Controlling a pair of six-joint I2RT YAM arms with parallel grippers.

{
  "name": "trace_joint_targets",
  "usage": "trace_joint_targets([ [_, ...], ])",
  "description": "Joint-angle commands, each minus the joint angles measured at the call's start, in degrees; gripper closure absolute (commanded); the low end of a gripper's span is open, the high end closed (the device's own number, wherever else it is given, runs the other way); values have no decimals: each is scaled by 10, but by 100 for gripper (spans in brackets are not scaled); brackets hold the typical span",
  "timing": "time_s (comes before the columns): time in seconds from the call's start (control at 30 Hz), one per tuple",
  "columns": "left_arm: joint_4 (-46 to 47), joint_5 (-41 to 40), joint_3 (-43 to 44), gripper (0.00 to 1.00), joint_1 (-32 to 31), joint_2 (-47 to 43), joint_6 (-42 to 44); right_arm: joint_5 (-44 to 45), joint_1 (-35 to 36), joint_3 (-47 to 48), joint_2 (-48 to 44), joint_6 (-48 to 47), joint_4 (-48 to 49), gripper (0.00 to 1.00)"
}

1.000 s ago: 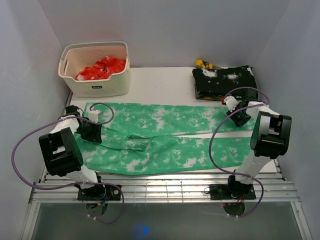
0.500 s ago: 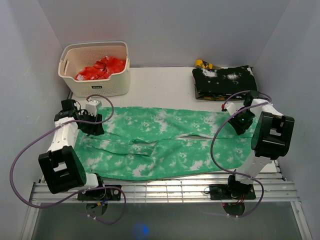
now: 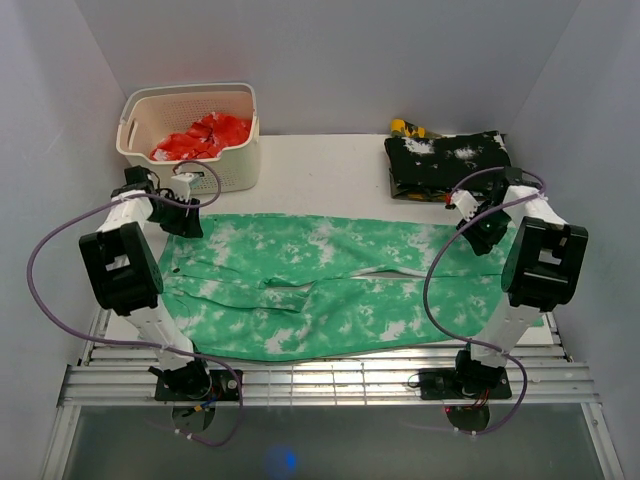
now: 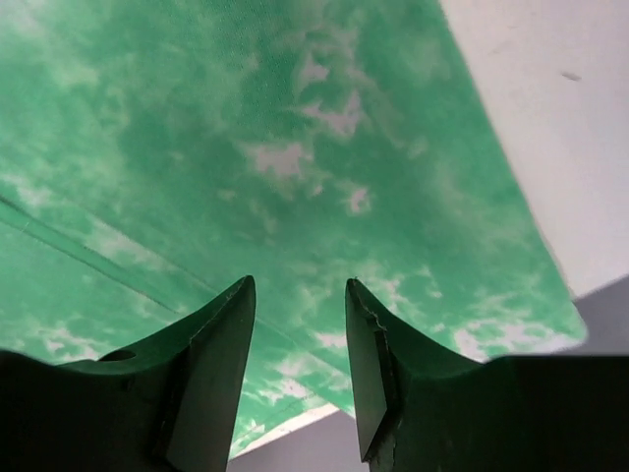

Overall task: Fold and stack the trousers
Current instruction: Flatten the trousers out

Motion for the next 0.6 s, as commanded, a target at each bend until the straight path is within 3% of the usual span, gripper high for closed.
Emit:
trace_joint_targets([
  [0.0, -6, 12, 33, 41, 3, 33, 49, 4, -1, -10, 35, -8, 8, 52],
  [0.3, -82, -29, -32, 56, 11, 36, 206, 33, -9, -177, -9, -65, 52, 61],
  [0.43, -119, -21, -40, 57, 27, 4, 258, 19, -20, -211, -60, -101, 30, 62],
  [0.53, -138, 7, -6, 48, 37, -13, 285, -8, -30, -166, -87, -114, 12, 53],
  [0.57, -141, 17, 4, 45, 38, -17, 298, -23, -34, -144, -87, -118, 0, 36],
])
